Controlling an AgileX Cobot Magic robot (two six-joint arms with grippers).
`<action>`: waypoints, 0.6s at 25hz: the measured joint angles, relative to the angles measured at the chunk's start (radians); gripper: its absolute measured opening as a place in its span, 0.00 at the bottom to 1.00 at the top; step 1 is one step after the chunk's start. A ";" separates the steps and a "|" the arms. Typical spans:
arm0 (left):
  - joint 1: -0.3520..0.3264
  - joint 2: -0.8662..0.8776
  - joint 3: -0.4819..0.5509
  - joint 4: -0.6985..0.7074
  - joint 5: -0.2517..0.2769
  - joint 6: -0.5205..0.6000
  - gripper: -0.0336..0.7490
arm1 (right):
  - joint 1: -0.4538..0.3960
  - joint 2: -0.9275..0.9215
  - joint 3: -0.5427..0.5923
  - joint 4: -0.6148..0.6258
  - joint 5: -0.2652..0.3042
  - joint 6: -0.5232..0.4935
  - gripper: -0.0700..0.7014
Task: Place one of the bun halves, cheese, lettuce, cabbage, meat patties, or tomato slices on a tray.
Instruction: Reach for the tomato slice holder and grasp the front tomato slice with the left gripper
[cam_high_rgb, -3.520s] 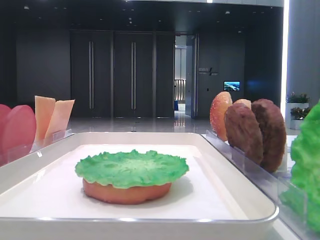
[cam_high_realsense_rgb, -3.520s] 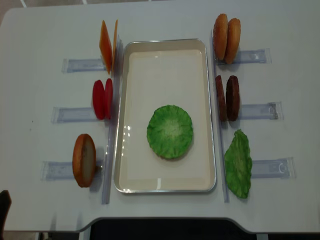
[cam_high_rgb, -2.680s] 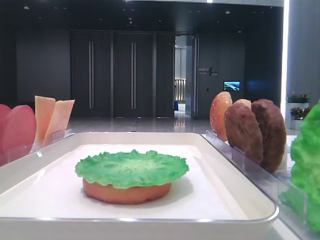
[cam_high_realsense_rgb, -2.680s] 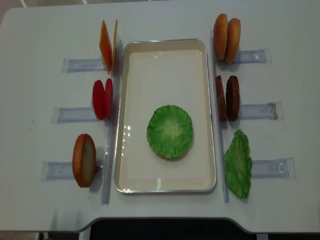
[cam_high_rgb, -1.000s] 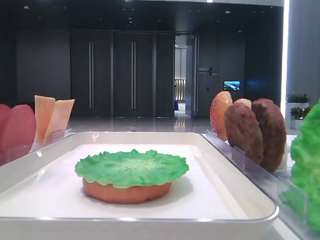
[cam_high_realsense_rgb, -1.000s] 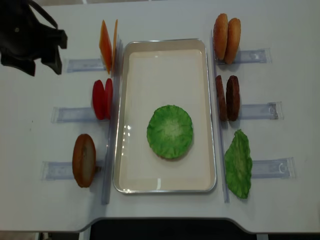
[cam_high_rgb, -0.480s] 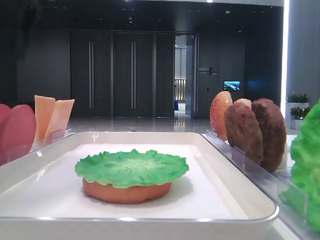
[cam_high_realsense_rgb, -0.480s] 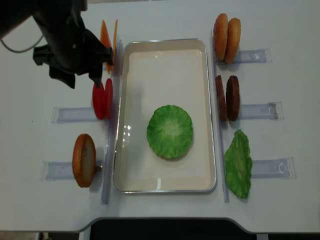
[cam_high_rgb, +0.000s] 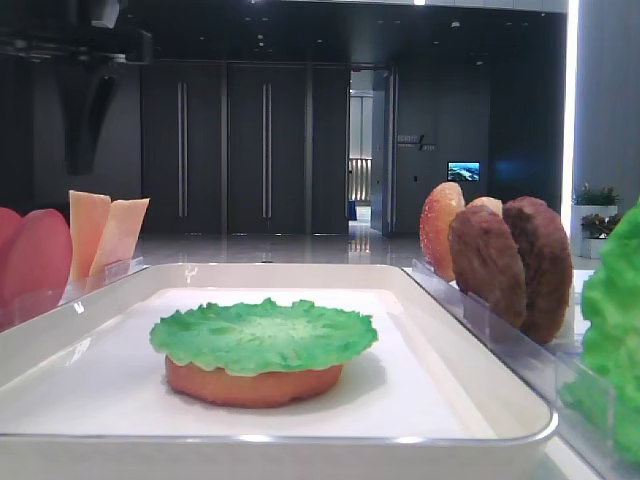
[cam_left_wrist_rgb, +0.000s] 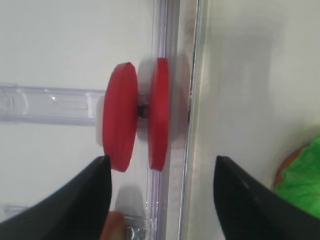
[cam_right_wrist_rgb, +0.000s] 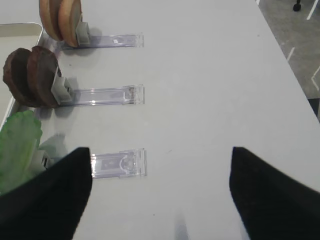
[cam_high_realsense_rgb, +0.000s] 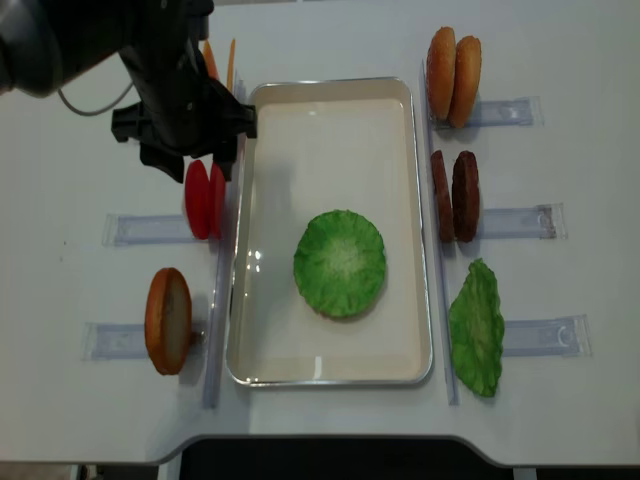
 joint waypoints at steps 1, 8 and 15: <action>0.000 0.004 0.000 0.000 -0.011 0.000 0.66 | 0.000 0.000 0.000 0.000 0.000 0.000 0.79; 0.000 0.052 -0.002 -0.001 -0.044 -0.001 0.66 | 0.000 0.000 0.000 0.000 0.000 0.000 0.79; 0.000 0.073 -0.002 0.003 -0.067 -0.001 0.66 | 0.000 0.000 0.000 0.000 0.000 0.000 0.79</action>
